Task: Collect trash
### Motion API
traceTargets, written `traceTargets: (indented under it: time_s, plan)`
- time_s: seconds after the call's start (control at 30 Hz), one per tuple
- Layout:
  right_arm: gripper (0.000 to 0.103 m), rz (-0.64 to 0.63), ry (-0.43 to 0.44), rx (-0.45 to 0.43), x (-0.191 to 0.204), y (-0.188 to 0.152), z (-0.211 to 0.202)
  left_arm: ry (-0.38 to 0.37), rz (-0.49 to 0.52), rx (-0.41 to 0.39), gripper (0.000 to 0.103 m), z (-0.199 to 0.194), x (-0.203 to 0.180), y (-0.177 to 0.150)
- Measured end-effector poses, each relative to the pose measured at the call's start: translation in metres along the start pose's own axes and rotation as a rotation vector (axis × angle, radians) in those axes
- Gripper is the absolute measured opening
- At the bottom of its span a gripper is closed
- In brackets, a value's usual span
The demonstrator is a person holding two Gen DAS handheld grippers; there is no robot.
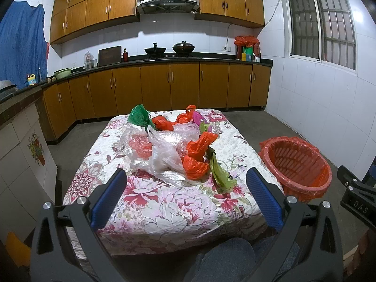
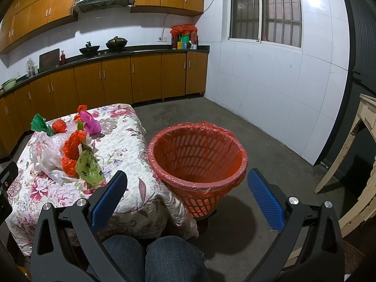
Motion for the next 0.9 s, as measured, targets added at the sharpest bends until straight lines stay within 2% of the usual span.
traceTargets:
  time_s: [0.9]
  plan:
    - [0.101, 0.0, 0.001, 0.005, 0.001, 0.0007, 0.0026, 0.0, -0.002, 0.004, 0.099, 0.0009, 0.0019, -0.0014]
Point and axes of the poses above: each gripper's, at about its wrist camera, not at the fingertips, and z roughly the way its jaws point, x to its left, y to its top, the point moved 1 cm from there along z, roughly the way its jaws point, and after that the axes turned 15 degrees about -y, right-handed, at the moved point
